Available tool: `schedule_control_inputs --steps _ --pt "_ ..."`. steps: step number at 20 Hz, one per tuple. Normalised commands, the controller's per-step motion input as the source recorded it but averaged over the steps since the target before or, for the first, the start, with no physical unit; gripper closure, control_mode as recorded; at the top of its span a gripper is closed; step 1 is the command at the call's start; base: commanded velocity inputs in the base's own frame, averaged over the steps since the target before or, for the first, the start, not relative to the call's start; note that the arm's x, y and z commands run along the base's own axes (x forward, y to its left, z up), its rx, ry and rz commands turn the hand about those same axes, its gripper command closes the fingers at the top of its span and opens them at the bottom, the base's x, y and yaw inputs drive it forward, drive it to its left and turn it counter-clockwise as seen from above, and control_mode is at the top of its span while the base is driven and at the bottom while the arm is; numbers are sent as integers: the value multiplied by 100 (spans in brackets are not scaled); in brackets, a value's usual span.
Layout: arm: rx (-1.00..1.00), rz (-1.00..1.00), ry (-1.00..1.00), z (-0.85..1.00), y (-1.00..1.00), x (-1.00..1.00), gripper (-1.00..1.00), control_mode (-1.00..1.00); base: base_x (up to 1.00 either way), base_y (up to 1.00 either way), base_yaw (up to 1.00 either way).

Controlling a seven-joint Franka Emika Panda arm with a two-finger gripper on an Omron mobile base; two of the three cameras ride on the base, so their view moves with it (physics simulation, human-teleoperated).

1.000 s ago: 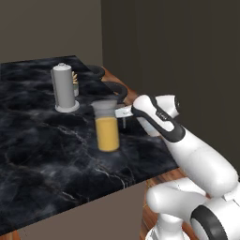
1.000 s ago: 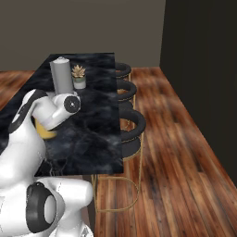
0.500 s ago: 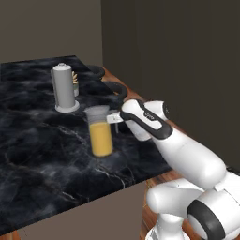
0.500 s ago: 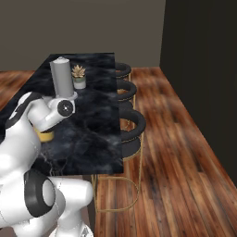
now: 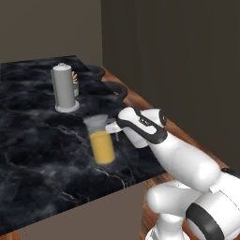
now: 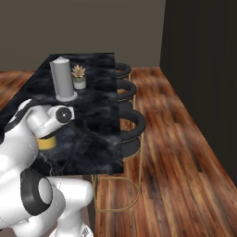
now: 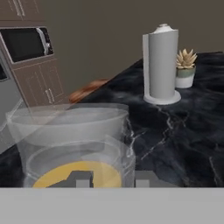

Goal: Place the pitcher and cup on the dining counter for serving.

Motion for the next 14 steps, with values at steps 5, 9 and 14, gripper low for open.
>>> schedule_control_inputs --steps 5,9,14 --pt "-4 6 0 -29 0 -7 100 -100 0 0 0" --pt "0 11 0 -16 0 1 100 -100 0 0 0" --pt "0 15 0 0 0 12 100 -100 0 0 0"
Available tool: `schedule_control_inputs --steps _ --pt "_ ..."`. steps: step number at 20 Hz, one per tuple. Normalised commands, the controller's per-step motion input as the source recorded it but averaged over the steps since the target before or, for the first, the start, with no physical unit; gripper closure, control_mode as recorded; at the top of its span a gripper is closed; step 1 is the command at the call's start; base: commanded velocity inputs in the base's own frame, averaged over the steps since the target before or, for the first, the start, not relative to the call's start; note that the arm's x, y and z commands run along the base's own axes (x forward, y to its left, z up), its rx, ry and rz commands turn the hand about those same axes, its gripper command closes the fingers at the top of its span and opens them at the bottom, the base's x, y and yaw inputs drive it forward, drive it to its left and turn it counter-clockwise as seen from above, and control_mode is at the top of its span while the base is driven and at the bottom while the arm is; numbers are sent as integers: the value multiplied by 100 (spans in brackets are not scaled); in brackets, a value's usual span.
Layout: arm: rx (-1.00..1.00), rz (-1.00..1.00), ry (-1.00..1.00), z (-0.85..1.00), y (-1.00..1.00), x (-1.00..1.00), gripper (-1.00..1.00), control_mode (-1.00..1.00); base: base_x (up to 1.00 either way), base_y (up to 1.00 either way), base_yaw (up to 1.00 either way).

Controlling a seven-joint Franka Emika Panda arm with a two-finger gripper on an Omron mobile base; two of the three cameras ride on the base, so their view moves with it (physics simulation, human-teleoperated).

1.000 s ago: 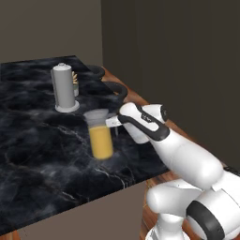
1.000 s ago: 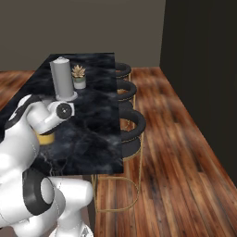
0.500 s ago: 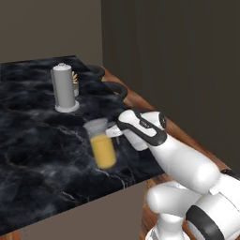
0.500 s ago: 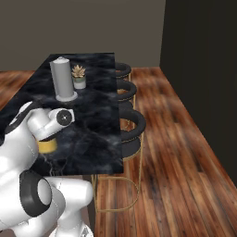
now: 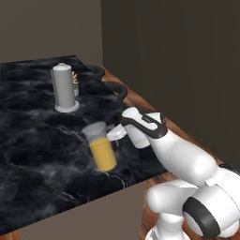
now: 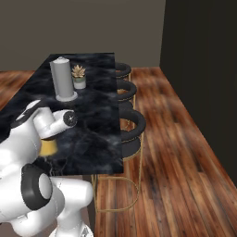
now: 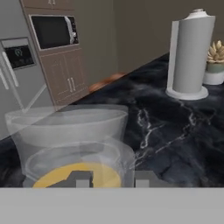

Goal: Place the pitcher and cup on the dining counter for serving.

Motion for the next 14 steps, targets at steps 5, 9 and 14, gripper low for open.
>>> schedule_control_inputs --steps 5,9,14 --pt "0 15 2 7 0 36 100 -100 0 0 0" --pt "1 17 4 2 0 48 100 -100 0 0 0" --pt "6 16 1 0 2 53 100 -100 0 0 0"
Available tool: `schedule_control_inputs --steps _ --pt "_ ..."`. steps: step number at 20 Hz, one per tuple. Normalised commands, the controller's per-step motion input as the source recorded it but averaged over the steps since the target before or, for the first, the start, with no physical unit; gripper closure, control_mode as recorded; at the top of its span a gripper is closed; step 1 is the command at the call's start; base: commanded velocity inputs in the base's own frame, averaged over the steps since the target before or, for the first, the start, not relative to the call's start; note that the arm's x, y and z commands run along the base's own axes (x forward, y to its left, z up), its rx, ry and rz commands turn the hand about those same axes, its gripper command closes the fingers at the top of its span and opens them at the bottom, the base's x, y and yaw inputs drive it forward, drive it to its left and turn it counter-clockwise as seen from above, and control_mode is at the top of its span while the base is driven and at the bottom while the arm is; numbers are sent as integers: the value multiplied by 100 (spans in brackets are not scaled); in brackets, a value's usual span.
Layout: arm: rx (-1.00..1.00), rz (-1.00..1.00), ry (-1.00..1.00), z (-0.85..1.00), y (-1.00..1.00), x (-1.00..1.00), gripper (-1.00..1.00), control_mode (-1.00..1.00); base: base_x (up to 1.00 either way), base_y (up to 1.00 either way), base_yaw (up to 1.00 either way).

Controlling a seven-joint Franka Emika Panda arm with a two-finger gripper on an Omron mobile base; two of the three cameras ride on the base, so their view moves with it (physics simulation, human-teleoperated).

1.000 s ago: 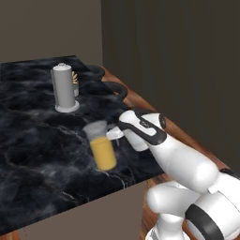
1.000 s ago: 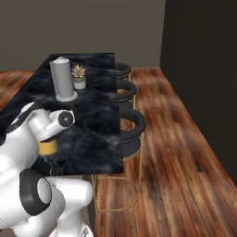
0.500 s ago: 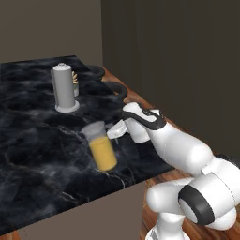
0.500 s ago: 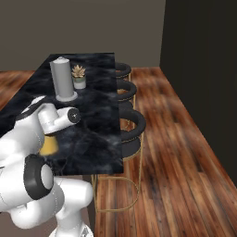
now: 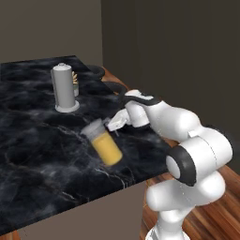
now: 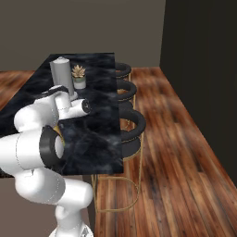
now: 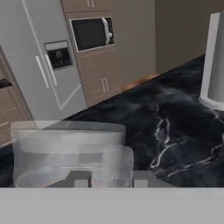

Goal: Place the pitcher and cup on the dining counter for serving.

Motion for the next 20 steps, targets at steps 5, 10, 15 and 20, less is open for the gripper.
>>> schedule_control_inputs --steps 5,10,15,20 --pt "17 18 -3 0 0 21 100 -100 0 0 0" --pt "22 19 -20 0 0 0 100 -100 0 0 0" --pt "23 18 -30 0 0 0 100 -100 0 0 0" --pt "4 5 -18 -1 0 0 100 -100 0 0 0"
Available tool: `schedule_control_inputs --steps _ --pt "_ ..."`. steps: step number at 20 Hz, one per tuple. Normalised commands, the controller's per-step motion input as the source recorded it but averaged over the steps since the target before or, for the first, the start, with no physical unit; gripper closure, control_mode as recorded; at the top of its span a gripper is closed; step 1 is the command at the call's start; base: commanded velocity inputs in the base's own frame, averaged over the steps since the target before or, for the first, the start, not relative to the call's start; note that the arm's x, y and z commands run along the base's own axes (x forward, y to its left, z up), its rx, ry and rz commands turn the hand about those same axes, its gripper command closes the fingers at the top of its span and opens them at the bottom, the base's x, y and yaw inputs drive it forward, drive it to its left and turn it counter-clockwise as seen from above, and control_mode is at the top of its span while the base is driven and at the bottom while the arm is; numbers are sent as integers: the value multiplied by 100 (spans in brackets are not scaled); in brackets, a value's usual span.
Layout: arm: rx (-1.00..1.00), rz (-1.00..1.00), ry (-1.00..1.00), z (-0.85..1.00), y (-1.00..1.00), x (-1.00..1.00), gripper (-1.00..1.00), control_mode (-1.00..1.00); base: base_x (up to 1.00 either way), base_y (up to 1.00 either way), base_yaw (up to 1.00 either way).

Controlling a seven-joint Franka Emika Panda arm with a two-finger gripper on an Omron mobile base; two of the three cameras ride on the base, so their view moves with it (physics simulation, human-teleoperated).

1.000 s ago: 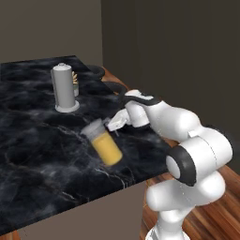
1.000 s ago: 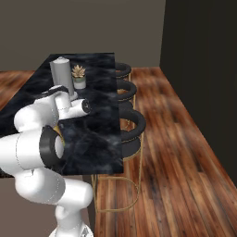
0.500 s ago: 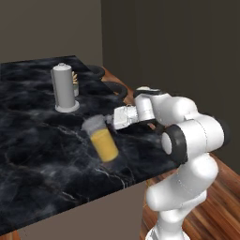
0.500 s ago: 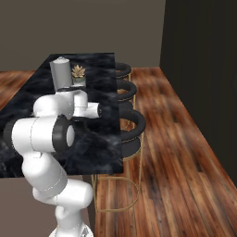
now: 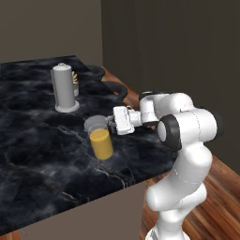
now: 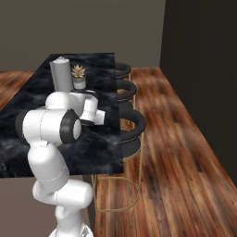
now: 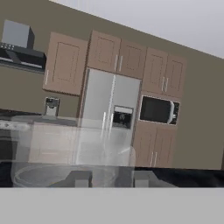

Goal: Place the pitcher and cup on the dining counter for serving.

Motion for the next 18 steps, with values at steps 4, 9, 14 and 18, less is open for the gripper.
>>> schedule_control_inputs --steps 4,9,14,18 --pt "0 0 -3 -13 0 0 100 -100 0 0 0" --pt "0 0 0 -17 0 0 100 -100 0 0 0" --pt "0 0 0 -1 0 0 -100 -100 0 0 0" --pt "0 0 0 0 -3 -3 -100 -100 0 0 0"
